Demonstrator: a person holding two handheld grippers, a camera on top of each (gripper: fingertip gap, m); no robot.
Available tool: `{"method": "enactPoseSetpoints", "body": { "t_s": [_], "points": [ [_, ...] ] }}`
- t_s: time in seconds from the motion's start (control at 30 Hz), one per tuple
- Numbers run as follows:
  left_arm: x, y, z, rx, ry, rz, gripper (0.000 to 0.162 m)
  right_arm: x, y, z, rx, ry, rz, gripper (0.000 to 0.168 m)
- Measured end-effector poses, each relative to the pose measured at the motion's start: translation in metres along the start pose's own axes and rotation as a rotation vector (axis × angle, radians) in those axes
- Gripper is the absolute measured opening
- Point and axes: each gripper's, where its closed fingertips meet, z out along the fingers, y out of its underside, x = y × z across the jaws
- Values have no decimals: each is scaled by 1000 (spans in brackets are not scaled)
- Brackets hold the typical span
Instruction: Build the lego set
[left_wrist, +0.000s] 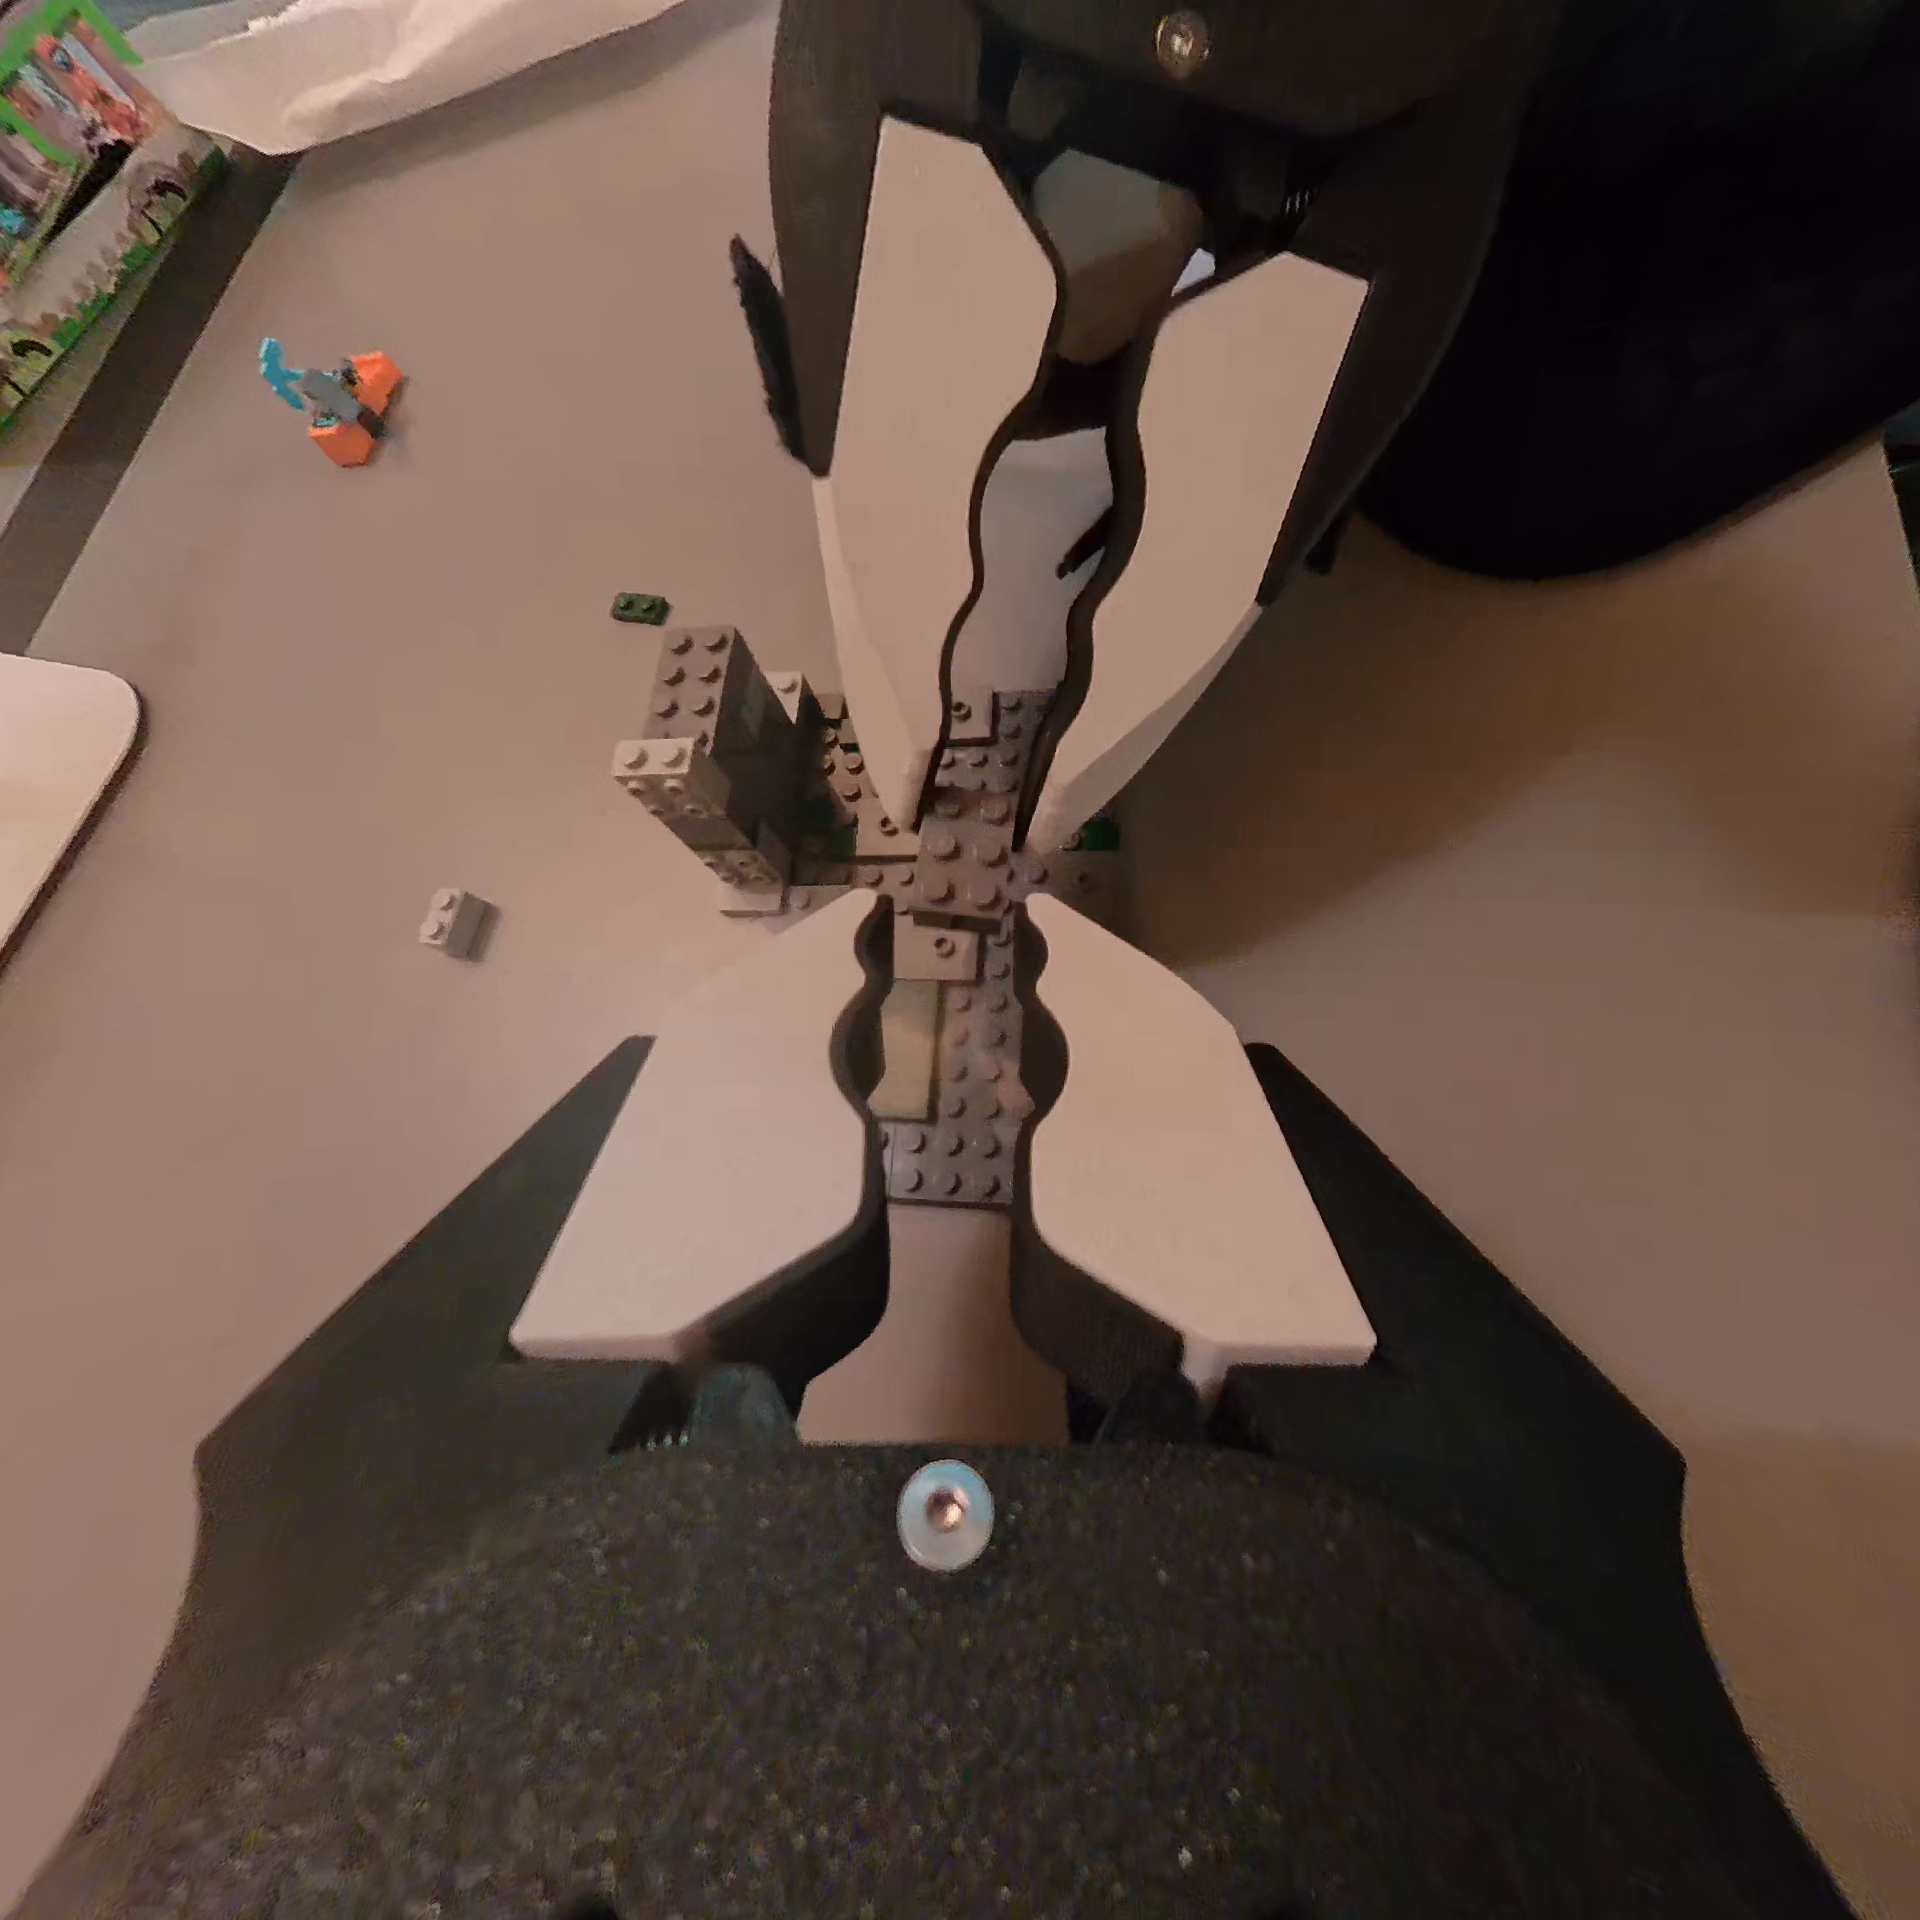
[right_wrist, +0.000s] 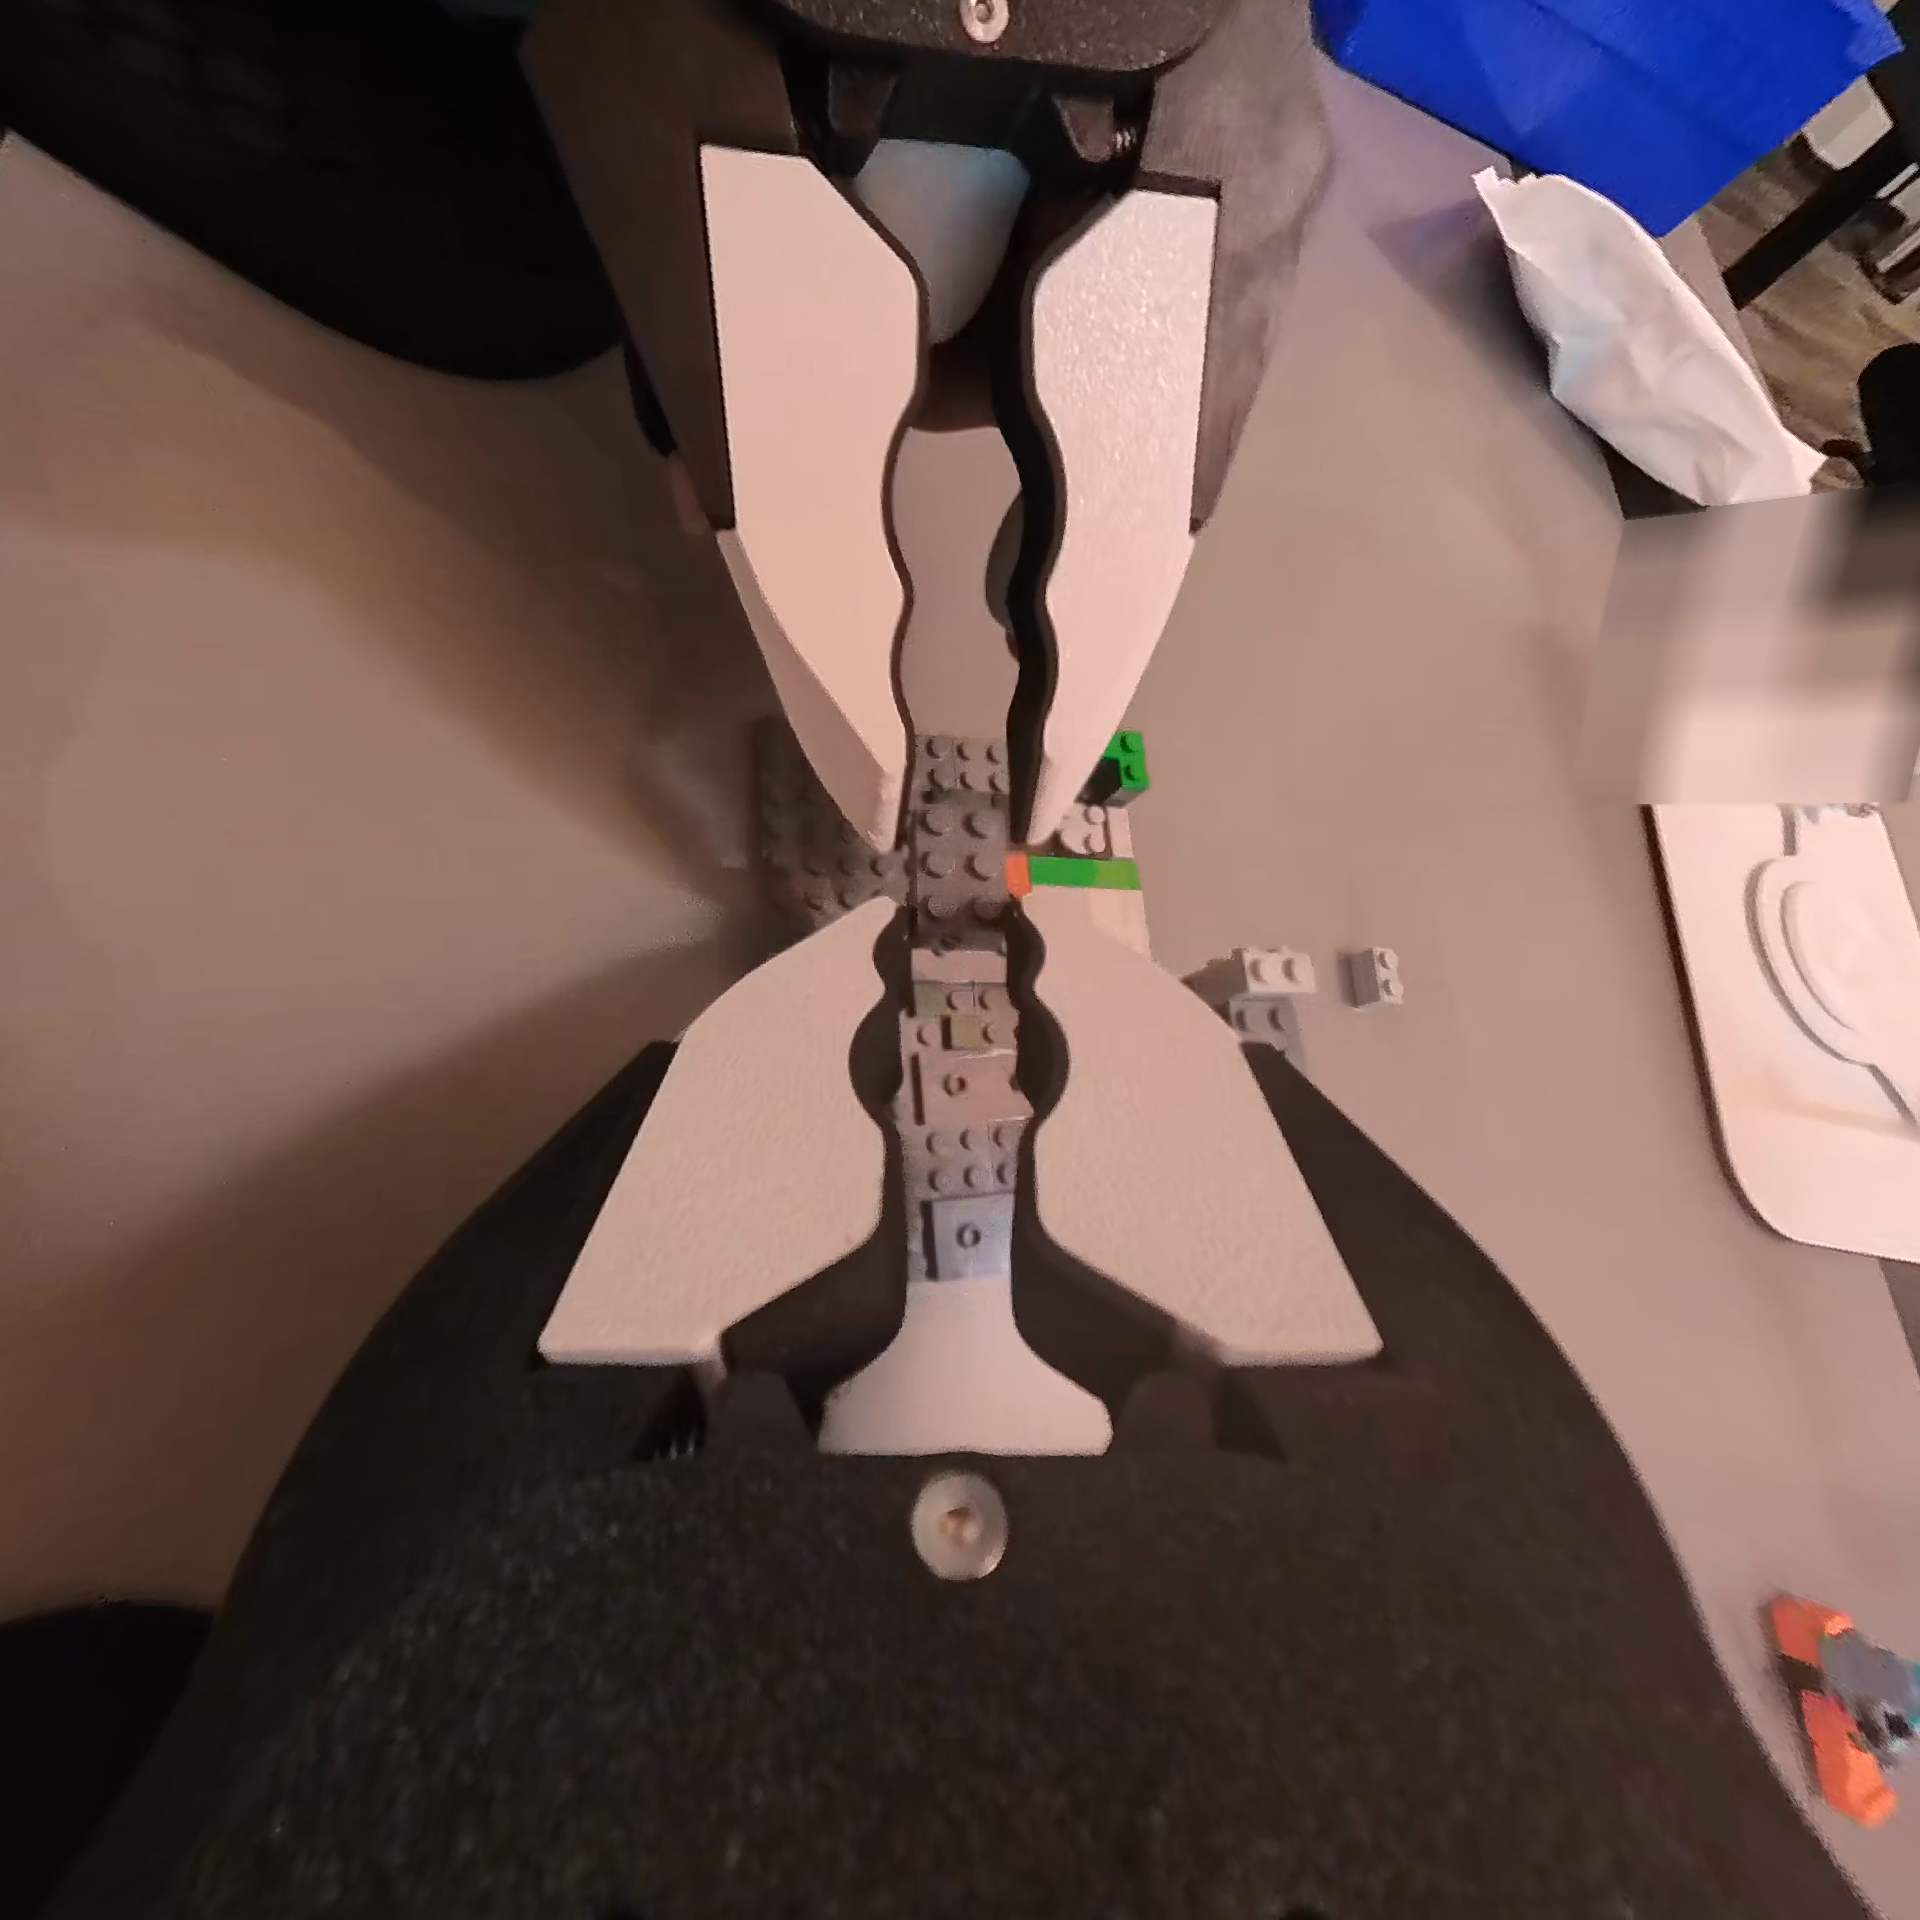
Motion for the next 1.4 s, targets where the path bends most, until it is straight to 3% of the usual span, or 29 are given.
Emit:
{"method": "enactPoseSetpoints", "body": {
  "t_s": [0.6,1.4],
  "points": [
    [-55,31,-18,-2,-157,-155,16,32,6,-30,71,77,105,17],
    [-65,52,-21,-14,-143,-227,18,63,26,-56,72,170,187,17]
  ]
}}
